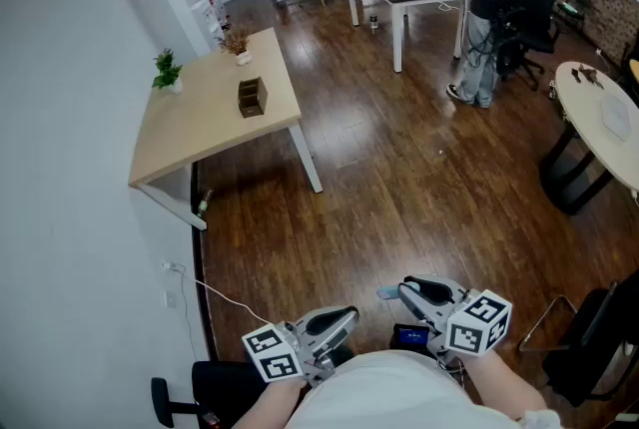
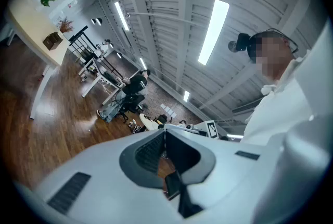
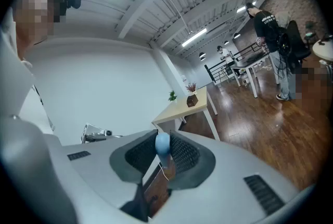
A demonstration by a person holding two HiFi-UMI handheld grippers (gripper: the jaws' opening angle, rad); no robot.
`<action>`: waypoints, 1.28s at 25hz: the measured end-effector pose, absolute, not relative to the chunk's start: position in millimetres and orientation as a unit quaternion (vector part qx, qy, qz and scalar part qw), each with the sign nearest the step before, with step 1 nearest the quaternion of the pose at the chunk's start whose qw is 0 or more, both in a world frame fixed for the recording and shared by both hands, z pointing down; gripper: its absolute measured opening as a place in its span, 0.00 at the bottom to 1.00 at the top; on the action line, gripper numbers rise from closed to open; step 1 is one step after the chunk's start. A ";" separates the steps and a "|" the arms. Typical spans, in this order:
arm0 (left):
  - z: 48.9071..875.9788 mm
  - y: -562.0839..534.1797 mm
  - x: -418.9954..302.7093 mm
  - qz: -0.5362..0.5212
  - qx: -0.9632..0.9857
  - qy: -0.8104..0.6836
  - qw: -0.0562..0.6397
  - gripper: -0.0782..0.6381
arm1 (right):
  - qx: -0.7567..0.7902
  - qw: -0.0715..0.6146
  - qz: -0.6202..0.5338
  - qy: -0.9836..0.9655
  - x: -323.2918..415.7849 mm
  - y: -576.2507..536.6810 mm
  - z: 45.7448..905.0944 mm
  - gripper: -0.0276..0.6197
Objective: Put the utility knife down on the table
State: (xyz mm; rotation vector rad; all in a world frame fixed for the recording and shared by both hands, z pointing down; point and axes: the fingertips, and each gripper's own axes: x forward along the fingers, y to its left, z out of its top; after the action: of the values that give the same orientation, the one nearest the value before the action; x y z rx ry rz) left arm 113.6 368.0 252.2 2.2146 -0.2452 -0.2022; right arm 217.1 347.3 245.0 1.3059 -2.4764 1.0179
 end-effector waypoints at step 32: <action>263.7 346.0 158.0 -0.085 0.865 -0.218 0.443 0.12 | 0.368 0.092 0.352 -0.856 291.1 310.4 277.8 0.15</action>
State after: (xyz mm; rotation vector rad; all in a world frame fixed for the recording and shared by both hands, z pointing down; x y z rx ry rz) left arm 158.0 346.0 263.7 2.1458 -0.5417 -0.2115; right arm 291.1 310.4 277.8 1.0928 -2.5418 1.0452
